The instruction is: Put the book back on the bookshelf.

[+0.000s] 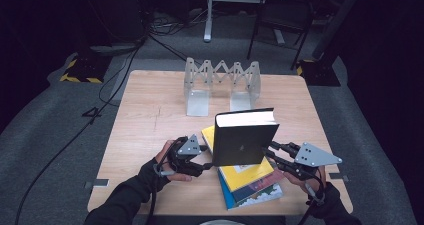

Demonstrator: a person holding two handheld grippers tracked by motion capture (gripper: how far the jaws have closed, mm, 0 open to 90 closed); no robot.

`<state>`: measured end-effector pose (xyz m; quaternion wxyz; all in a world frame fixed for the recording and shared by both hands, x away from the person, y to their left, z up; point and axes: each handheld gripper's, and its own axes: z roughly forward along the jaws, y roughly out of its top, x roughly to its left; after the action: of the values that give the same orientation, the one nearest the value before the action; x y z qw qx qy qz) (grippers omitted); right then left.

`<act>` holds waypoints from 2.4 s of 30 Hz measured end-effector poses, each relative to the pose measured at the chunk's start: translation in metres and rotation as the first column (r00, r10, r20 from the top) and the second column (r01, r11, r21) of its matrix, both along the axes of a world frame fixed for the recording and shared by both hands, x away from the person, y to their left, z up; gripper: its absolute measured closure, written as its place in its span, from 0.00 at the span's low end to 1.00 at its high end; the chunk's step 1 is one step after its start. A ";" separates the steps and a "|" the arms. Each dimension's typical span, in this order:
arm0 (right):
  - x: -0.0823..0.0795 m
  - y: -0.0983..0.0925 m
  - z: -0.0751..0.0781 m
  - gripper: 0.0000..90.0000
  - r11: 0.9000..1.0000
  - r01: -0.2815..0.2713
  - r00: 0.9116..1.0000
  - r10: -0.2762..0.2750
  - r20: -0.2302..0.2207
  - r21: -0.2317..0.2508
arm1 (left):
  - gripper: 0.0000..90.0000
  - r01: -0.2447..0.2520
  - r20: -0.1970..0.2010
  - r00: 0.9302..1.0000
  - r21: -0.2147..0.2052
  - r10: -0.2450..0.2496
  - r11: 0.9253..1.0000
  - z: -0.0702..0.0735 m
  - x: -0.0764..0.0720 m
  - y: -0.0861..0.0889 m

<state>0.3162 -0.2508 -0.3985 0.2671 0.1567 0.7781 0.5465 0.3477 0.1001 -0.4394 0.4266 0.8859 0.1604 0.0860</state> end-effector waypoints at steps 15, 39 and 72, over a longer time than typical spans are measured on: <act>0.000 0.001 -0.001 0.78 1.000 0.000 1.000 0.000 0.008 -0.009 | 0.46 0.005 0.043 0.999 -0.196 0.004 0.981 0.021 0.008 -0.026; 0.002 0.001 -0.001 0.76 0.999 0.007 1.000 -0.006 0.008 -0.032 | 0.45 0.082 0.123 0.992 -0.346 -0.041 0.935 0.071 0.019 -0.041; 0.004 -0.007 -0.011 0.40 0.989 0.029 0.998 -0.036 -0.048 -0.145 | 0.57 0.091 0.137 0.990 -0.388 -0.040 0.917 0.088 0.013 -0.045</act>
<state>0.3206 -0.2574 -0.4093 0.2668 0.1632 0.8194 0.4803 0.3608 0.0555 -0.3511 0.6078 0.7798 0.1174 0.0937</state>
